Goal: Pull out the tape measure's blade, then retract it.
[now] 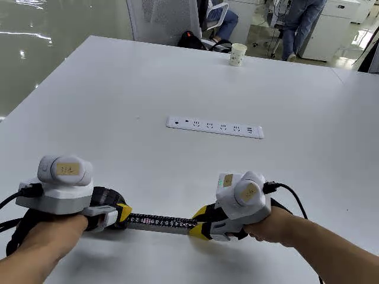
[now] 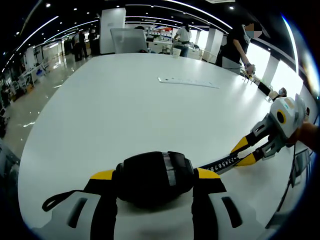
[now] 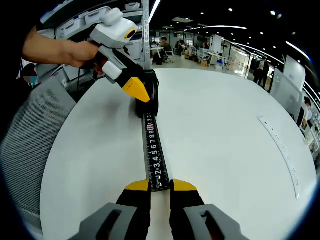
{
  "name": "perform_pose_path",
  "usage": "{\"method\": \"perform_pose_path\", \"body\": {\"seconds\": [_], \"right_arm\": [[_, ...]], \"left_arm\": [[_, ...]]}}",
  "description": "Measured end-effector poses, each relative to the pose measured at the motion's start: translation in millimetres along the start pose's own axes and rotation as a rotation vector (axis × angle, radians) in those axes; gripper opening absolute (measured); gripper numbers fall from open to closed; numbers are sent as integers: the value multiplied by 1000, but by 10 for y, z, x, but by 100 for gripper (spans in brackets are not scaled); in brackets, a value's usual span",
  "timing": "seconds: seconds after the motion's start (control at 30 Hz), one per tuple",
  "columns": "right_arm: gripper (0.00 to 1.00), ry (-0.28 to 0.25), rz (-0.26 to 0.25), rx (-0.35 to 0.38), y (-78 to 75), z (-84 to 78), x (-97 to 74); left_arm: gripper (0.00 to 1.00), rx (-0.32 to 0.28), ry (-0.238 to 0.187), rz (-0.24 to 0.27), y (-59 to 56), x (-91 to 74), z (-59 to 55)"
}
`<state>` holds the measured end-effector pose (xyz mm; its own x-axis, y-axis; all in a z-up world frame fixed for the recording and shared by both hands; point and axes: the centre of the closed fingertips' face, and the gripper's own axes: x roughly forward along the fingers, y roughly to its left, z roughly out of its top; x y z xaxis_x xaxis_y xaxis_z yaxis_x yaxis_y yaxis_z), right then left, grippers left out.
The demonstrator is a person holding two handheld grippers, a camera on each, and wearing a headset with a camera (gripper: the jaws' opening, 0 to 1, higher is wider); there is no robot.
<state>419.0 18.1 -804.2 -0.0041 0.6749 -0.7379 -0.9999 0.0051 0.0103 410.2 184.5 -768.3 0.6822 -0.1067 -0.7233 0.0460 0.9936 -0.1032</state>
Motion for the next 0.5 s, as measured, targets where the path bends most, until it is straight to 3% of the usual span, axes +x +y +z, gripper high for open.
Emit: {"method": "perform_pose_path", "body": {"seconds": [0.5], "right_arm": [[10, -7, -2, 4, 22, 72, 57]], "left_arm": [[55, -1, 2, -5, -3, -12, -5]]}}
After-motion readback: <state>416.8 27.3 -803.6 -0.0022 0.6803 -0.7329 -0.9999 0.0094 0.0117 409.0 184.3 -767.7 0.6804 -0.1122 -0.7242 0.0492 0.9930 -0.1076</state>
